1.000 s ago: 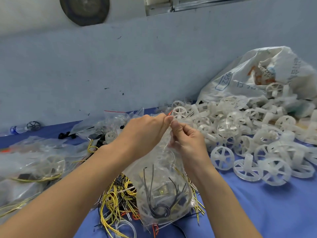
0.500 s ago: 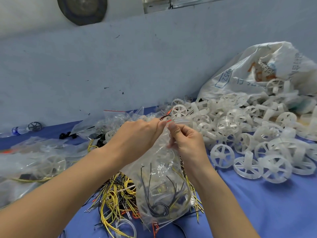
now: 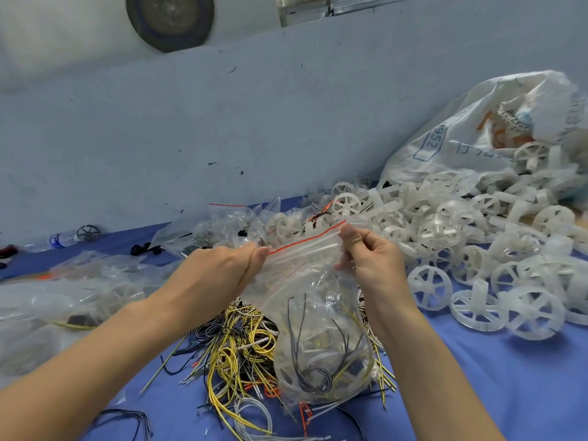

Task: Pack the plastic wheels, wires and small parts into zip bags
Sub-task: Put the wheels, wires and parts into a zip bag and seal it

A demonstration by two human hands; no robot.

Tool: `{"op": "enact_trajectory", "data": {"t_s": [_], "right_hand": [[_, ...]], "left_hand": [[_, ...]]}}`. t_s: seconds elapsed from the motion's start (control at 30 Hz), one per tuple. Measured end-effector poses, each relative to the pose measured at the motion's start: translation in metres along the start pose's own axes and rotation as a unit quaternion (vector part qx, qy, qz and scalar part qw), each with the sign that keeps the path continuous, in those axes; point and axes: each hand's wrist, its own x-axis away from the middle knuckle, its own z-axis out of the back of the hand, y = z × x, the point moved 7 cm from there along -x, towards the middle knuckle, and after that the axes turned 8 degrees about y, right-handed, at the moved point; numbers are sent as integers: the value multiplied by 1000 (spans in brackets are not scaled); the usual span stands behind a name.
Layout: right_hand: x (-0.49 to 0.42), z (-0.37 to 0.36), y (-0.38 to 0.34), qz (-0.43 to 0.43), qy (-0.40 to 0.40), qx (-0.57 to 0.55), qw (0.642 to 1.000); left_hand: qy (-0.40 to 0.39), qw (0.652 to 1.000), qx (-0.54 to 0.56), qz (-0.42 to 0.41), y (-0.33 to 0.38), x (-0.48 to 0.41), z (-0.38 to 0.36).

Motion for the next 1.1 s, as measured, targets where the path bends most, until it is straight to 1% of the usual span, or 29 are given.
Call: {"op": "enact_trajectory", "data": {"t_s": [0.2, 0.43, 0.6, 0.7, 0.8, 0.9, 1.0, 1.1], "right_hand": [[0, 3, 0, -4, 8, -15, 1000], [6, -3, -3, 11, 7, 5, 1000], [25, -21, -21, 102, 22, 51, 993], [39, -40, -35, 149, 21, 58, 987], [47, -75, -47, 162, -7, 44, 986], [50, -128, -60, 168, -45, 46, 984], [39, -210, -61, 160, -90, 42, 982], [17, -322, -58, 142, -125, 82, 978]], "left_hand": [[17, 1000, 25, 5, -13, 15, 10], [18, 998, 61, 21, -19, 23, 17], [24, 991, 116, 64, -34, 35, 28], [48, 991, 99, 69, -46, 45, 51], [72, 989, 90, 90, -69, 56, 78], [74, 984, 85, 136, -106, 69, 101], [73, 974, 71, 201, -163, 81, 119], [94, 960, 32, 261, -231, 82, 136]]}}
